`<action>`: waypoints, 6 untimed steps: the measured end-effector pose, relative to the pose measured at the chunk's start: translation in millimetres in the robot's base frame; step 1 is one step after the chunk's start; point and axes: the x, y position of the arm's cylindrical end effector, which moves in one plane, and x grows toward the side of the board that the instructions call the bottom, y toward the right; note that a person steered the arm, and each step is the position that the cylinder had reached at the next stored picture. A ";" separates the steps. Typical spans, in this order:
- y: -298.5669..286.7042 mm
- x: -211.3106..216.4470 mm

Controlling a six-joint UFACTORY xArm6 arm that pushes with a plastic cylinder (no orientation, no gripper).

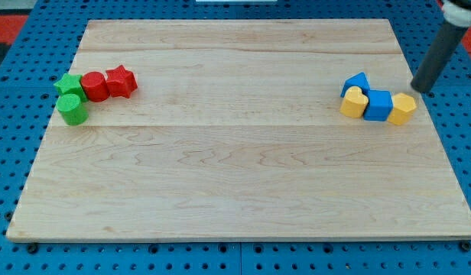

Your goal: Move the blue triangle towards the red star

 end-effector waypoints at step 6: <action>-104.3 -9.2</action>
